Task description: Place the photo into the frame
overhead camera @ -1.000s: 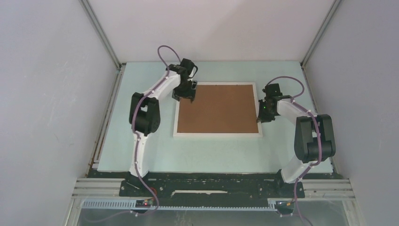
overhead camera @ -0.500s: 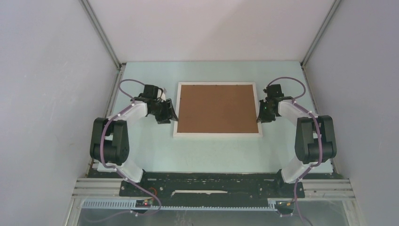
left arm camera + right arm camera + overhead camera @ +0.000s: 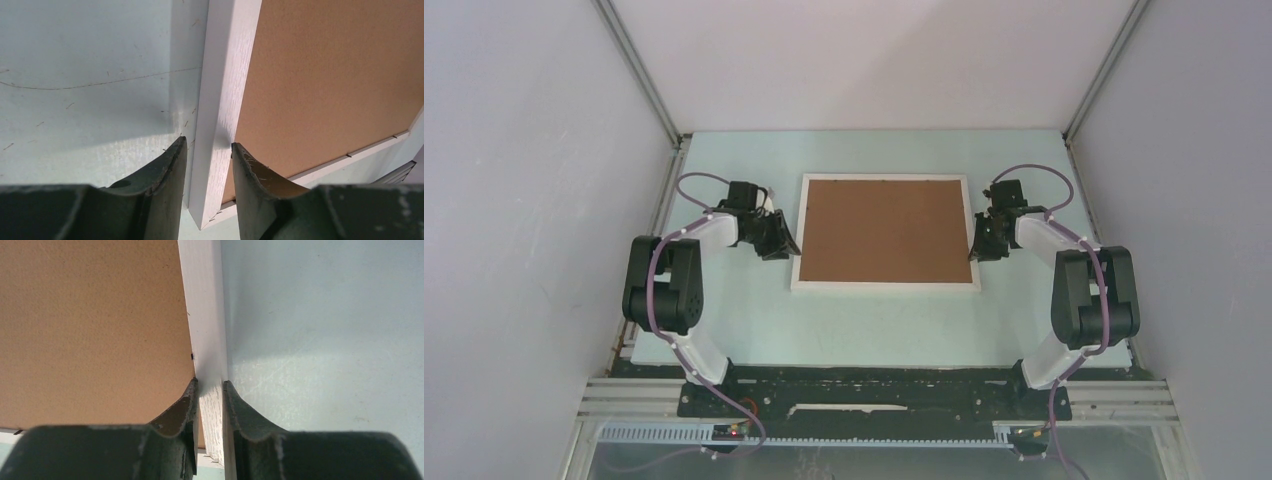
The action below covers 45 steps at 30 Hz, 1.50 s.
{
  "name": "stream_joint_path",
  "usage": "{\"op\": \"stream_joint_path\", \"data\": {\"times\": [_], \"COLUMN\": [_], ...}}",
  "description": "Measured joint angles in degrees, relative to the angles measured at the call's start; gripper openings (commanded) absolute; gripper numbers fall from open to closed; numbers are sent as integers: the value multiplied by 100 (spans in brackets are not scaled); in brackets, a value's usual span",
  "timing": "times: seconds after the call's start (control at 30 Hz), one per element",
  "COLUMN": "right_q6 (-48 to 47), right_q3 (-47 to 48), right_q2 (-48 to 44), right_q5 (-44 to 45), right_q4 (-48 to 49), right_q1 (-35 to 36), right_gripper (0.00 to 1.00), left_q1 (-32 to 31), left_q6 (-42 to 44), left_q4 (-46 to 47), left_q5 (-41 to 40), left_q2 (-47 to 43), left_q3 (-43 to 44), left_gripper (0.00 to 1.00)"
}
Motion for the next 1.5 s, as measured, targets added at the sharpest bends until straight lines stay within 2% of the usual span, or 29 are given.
{"op": "stream_joint_path", "data": {"times": [0.9,1.33,1.37,1.47,1.5], "right_q6": [-4,-4,-4,-7,-7], "right_q3": [-2,-17,-20,-22,-22], "right_q2": [-7,-28,-28,-35,-35], "right_q5": [22,59,68,94,98], "right_q4": [0,15,17,20,17], "right_q1": [20,42,48,63,63], "right_gripper": [0,0,0,0,0], "left_q1": [-245,-1143,-1193,-1298,-1327], "left_q6": [50,-37,-81,-153,-160], "left_q4": [-120,-234,-269,-293,-302], "left_q5": [-367,-1622,-1729,-1958,-2024], "left_q2": [-37,-87,-90,-129,-146], "left_q3": [-22,98,122,131,129], "left_gripper": [34,33,34,51,53]}}
